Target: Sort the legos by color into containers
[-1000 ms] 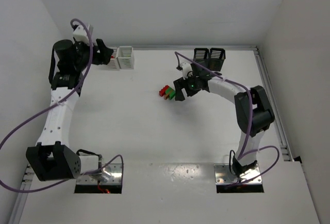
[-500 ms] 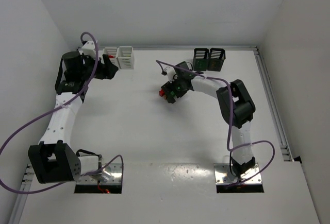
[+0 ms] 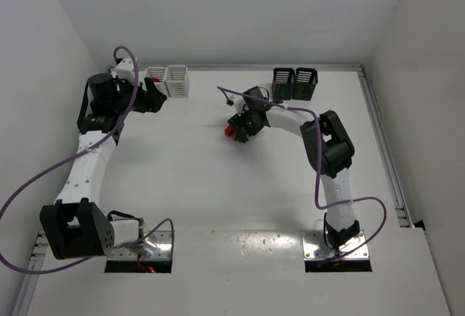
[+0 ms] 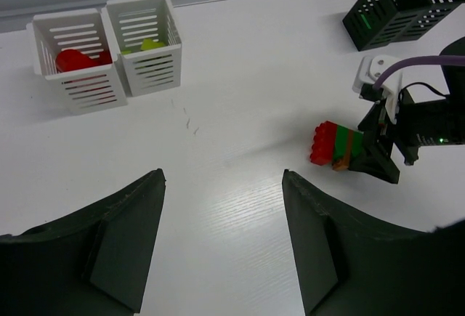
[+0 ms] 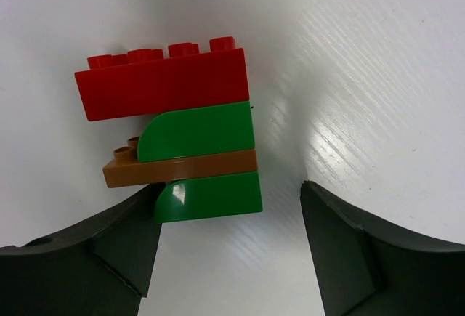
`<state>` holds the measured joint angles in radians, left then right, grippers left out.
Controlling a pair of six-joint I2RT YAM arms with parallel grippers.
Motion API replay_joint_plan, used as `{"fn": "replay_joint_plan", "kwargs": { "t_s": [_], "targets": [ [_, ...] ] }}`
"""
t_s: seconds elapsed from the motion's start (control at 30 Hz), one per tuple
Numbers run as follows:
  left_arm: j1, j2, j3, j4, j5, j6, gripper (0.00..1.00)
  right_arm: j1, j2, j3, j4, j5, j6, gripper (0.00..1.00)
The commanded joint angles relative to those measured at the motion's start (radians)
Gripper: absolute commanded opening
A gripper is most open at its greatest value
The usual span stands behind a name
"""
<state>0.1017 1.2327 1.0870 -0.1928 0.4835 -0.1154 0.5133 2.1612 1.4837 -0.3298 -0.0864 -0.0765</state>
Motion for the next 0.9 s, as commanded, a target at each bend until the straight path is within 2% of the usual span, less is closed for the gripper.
{"fn": "replay_joint_plan", "kwargs": {
  "t_s": [0.0,0.13,0.3,0.47,0.6,0.63,0.7,0.8,0.87],
  "targets": [
    [0.015,-0.016,-0.019,0.027,0.026,0.006,0.71,0.001,0.006,0.036,0.028,-0.028,-0.038,0.74],
    [0.015,-0.007,-0.041,0.027,0.036,0.006,0.71,0.001,0.015,0.036,0.037,-0.053,-0.06,0.73],
    [0.015,0.011,-0.059,0.027,0.064,-0.003,0.71,0.01,0.015,0.036,0.046,-0.053,-0.083,0.79],
    [0.015,0.036,-0.068,0.027,0.092,-0.021,0.71,0.01,0.015,0.046,0.057,-0.062,-0.108,0.77],
    [0.015,0.047,-0.068,0.027,0.092,-0.021,0.71,0.01,0.015,0.046,0.057,-0.085,-0.117,0.56],
    [0.015,0.056,-0.068,0.027,0.101,-0.021,0.71,0.01,0.003,0.035,0.057,-0.095,-0.127,0.45],
    [0.015,0.056,-0.078,0.027,0.112,-0.021,0.71,0.01,-0.029,0.0,0.057,-0.107,-0.138,0.31],
    [0.015,0.065,-0.11,0.027,0.165,-0.021,0.71,0.01,-0.079,-0.054,0.08,-0.133,-0.15,0.18],
    [0.006,0.065,-0.148,0.027,0.237,-0.044,0.7,0.01,-0.16,-0.153,0.104,-0.186,-0.163,0.12]
  ]
}}
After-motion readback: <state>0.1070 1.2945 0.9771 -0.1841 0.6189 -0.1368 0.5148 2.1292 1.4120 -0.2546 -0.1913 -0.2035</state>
